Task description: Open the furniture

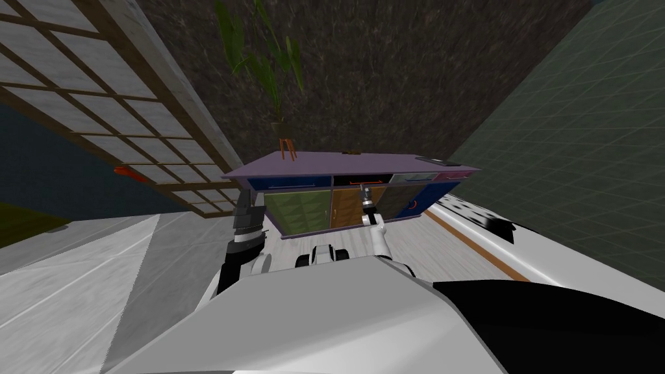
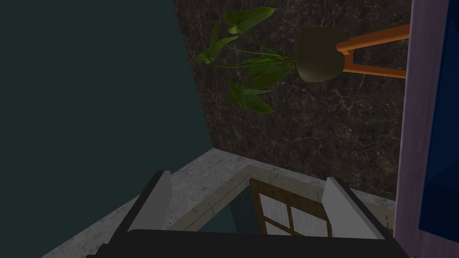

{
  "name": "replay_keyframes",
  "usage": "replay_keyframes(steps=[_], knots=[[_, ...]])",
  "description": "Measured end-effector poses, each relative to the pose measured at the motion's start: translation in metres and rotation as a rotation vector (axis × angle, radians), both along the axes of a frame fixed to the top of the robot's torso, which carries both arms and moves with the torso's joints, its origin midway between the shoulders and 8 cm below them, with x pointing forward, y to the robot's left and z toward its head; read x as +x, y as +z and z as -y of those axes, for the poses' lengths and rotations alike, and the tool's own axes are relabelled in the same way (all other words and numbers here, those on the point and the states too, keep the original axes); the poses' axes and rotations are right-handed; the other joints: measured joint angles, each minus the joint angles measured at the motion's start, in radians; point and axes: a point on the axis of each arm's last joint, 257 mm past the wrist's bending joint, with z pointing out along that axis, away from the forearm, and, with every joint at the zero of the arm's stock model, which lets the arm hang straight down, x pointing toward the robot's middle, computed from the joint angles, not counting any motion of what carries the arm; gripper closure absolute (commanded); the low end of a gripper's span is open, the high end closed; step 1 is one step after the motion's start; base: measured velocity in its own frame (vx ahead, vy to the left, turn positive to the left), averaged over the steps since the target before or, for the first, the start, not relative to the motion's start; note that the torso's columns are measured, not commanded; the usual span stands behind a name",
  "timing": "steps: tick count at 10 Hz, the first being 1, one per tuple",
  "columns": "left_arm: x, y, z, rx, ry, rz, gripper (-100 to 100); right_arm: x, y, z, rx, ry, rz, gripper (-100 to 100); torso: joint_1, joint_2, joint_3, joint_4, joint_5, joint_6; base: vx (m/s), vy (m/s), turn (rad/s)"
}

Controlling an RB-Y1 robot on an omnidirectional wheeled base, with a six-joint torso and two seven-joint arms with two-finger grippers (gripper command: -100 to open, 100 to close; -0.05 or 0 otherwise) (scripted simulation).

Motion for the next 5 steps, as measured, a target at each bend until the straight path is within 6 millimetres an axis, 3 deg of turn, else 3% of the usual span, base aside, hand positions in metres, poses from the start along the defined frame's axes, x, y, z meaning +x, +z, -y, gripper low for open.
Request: replay_keyframes(steps=[2,3,5], knots=[[0.0,0.0,0.0,0.0,0.0,0.0,0,0.007,0.012,0.003,-0.002,0.001,0.002,-100,0.0,-0.002,-0.001,-0.001,0.0,0.0,0.023,0.009,0.002],[0.0,0.0,0.0,0.0,0.0,0.0,0,0.008,0.012,0.003,0.0,0.0,0.0,100,0.0,0.0,0.0,0.0,0.0,0.0,-0.016,-0.001,-0.002],[0.0,0.0,0.0,0.0,0.0,0.0,0,0.003,0.001,0.0,0.002,0.0,-0.012,100,0.0,0.005,0.003,0.005,0.002,0.002,-0.061,0.013,-0.011]])
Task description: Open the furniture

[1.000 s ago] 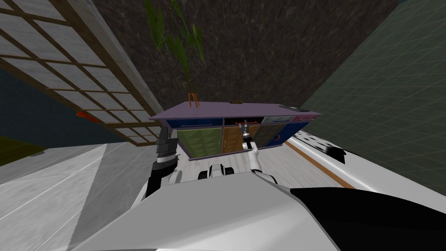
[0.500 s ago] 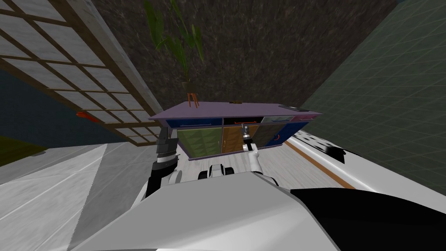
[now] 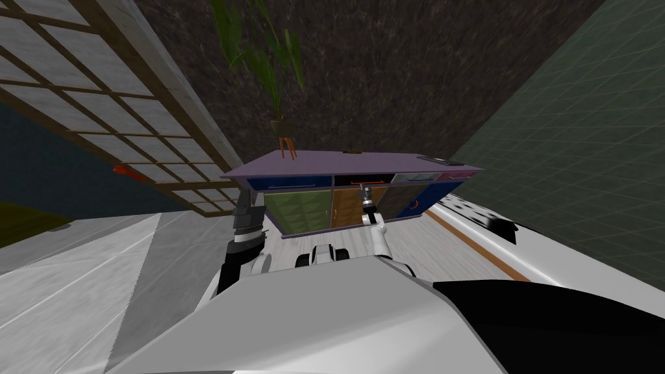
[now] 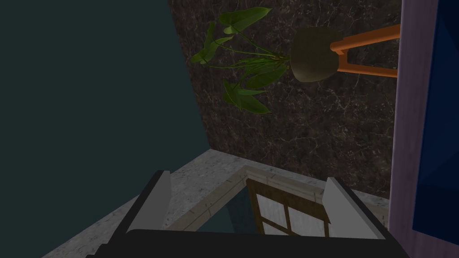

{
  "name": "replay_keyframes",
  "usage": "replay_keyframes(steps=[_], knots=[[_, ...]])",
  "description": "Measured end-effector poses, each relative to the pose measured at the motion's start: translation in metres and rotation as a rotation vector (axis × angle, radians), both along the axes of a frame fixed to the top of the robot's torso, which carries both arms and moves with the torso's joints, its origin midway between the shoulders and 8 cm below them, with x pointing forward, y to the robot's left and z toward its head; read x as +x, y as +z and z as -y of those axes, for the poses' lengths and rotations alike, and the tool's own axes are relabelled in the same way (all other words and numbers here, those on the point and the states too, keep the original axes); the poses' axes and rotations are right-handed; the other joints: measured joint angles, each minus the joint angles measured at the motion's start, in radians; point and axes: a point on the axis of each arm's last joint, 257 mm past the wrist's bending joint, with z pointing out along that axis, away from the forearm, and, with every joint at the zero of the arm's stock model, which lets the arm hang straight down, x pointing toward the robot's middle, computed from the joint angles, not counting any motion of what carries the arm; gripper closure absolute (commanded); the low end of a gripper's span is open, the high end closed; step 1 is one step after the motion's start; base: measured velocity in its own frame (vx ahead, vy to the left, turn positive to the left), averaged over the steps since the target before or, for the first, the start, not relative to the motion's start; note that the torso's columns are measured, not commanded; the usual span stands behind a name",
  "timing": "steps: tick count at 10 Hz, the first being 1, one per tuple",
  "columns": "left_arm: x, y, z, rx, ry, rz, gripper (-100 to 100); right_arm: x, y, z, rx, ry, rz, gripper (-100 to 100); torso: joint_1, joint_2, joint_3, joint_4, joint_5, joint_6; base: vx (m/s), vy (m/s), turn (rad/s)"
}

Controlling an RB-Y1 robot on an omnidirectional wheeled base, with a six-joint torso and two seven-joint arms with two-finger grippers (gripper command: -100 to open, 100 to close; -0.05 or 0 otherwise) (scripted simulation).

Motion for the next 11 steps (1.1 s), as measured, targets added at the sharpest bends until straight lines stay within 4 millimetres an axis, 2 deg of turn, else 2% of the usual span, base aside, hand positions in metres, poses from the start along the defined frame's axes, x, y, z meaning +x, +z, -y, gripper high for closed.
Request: replay_keyframes(steps=[5,6,11], knots=[[0.0,0.0,0.0,0.0,0.0,0.0,0,0.005,0.019,0.001,-0.003,0.016,0.023,100,0.0,-0.003,-0.002,-0.005,-0.002,-0.001,-0.176,-0.001,-0.031],[0.0,0.0,0.0,0.0,0.0,0.0,0,0.005,0.02,0.001,-0.002,0.016,0.022,-100,0.0,-0.01,-0.005,-0.006,-0.002,-0.002,0.065,-0.001,0.038],[0.0,0.0,0.0,0.0,0.0,0.0,0,-0.005,0.002,0.005,-0.005,0.003,0.012,-100,0.0,-0.003,-0.002,-0.005,-0.002,-0.001,0.159,0.001,0.025]])
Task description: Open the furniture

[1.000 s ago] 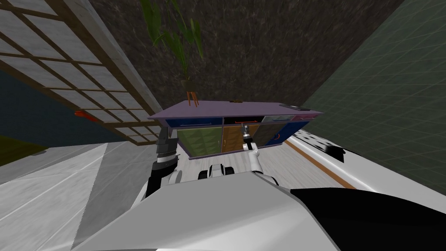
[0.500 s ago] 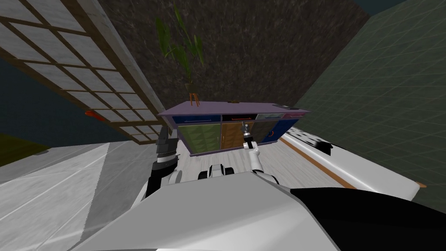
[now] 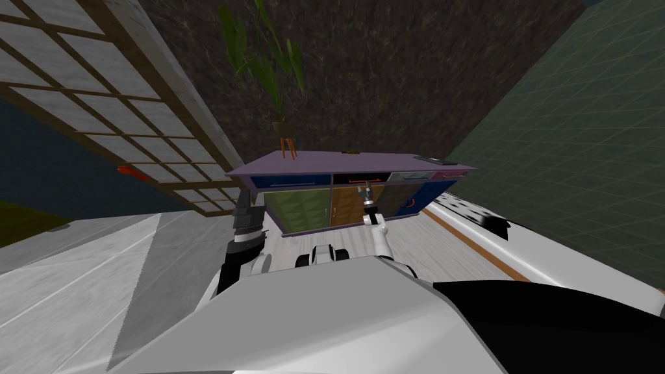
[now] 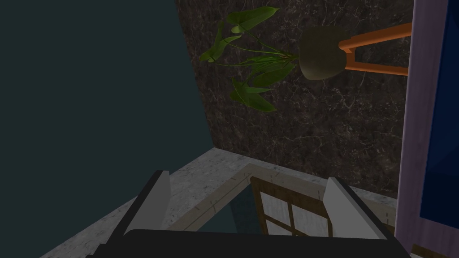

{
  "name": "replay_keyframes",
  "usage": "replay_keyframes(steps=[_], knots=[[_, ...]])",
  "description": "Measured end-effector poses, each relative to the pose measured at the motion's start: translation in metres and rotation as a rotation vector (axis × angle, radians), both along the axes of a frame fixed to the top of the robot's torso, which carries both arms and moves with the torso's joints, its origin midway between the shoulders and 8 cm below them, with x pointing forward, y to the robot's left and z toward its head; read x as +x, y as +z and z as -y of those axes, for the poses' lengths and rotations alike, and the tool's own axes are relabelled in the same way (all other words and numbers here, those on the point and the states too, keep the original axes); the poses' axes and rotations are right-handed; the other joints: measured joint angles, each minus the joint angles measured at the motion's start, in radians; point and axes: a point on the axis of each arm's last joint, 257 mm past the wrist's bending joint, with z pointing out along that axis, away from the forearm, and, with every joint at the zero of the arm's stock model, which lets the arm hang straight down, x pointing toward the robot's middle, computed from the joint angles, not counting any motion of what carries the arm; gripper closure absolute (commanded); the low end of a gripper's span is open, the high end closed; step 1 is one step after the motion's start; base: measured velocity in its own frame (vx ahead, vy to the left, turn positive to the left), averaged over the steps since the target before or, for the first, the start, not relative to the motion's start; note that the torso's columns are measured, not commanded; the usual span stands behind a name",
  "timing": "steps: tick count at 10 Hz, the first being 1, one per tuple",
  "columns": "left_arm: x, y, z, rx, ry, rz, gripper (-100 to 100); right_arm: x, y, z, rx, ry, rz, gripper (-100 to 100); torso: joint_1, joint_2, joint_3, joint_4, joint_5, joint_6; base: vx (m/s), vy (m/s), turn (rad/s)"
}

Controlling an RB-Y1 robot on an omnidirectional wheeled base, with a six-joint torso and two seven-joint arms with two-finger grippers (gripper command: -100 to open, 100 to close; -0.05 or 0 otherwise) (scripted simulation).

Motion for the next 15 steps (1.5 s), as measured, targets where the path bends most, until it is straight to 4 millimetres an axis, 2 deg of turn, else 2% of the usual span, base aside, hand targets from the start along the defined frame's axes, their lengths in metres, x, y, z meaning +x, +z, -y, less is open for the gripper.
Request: replay_keyframes(steps=[3,6,7,9,10,13,14,15], knots=[[0.0,0.0,0.0,0.0,0.0,0.0,0,-0.005,-0.011,-0.005,0.021,0.0,-0.006,-100,-0.001,0.004,0.002,0.001,0.0,0.0,0.08,0.014,0.008],[0.0,0.0,0.0,0.0,0.0,0.0,0,0.006,0.001,-0.001,0.02,0.0,-0.01,-100,0.0,-0.001,-0.001,0.001,0.001,-0.001,0.014,0.02,-0.002],[0.0,0.0,0.0,0.0,0.0,0.0,0,0.007,0.001,0.0,0.022,0.0,-0.013,100,-0.001,-0.002,-0.002,0.0,0.0,-0.001,-0.016,-0.02,0.006],[0.0,0.0,0.0,0.0,0.0,0.0,0,-0.003,-0.009,-0.004,0.022,0.0,-0.01,100,-0.003,-0.001,-0.001,0.0,-0.001,0.0,-0.025,-0.022,0.0],[0.0,0.0,0.0,0.0,0.0,0.0,0,-0.004,-0.01,-0.004,0.021,0.0,-0.009,-100,-0.001,-0.002,-0.001,0.0,0.0,0.0,0.0,0.0,0.0],[0.0,0.0,0.0,0.0,0.0,0.0,0,0.003,0.0,-0.002,0.019,0.002,-0.003,-100,-0.001,-0.014,-0.009,-0.005,-0.001,-0.006,0.007,0.016,-0.007],[0.0,0.0,0.0,0.0,0.0,0.0,0,0.006,0.004,0.0,0.019,0.001,-0.005,-100,-0.001,-0.015,-0.01,-0.005,-0.001,-0.003,0.006,0.009,0.011],[0.0,0.0,0.0,0.0,0.0,0.0,0,0.006,0.004,0.0,0.021,0.0,-0.007,100,-0.001,-0.008,-0.006,-0.003,-0.001,-0.001,-0.002,-0.015,0.006]])
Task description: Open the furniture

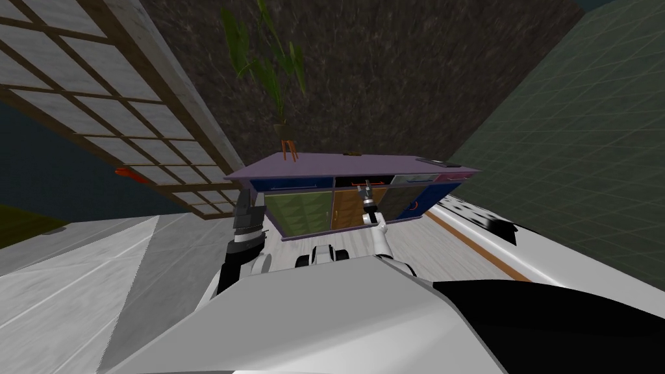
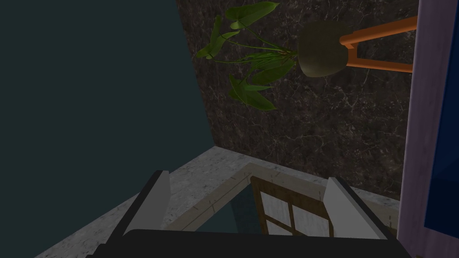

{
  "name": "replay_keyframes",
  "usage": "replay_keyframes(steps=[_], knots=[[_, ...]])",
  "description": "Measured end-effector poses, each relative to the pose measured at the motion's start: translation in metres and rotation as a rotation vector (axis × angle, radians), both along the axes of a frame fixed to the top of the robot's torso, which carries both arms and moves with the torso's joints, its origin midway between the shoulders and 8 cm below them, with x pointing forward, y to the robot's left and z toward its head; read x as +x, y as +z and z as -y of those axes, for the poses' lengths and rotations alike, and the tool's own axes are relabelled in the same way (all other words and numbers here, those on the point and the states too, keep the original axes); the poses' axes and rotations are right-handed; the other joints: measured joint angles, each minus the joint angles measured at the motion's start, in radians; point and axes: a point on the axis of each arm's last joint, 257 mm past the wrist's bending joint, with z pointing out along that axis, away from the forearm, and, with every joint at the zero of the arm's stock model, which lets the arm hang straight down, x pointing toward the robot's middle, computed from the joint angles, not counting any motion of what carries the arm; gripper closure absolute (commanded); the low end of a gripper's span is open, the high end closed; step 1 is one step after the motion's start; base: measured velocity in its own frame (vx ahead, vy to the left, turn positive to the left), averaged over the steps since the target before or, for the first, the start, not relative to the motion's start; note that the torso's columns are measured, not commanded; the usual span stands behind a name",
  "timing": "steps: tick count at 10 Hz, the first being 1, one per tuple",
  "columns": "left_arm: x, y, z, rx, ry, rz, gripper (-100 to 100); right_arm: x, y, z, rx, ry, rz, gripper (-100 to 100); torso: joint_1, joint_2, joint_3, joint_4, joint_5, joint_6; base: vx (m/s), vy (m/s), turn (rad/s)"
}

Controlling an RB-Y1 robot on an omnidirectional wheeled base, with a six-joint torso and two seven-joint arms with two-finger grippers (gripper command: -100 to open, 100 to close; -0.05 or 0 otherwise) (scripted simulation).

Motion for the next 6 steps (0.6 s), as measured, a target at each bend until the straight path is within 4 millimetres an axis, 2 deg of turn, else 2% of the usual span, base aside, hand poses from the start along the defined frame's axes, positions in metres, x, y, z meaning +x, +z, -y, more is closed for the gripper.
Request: replay_keyframes(steps=[2,6], knots=[[0.0,0.0,0.0,0.0,0.0,0.0,0,-0.0056,-0.0082,-0.0021,0.0,0.001,-0.004,100,0.0,0.009,0.006,0.004,0.0,0.001,-0.05,-0.007,-0.011],[0.0001,0.0001,0.0001,0.0,0.0,0.0,0,-0.0016,0.0015,-0.0013,0.0,0.013,0.0,100,0.001,0.016,0.01,0.009,0.003,0.003,-0.203,0.01,-0.035]])
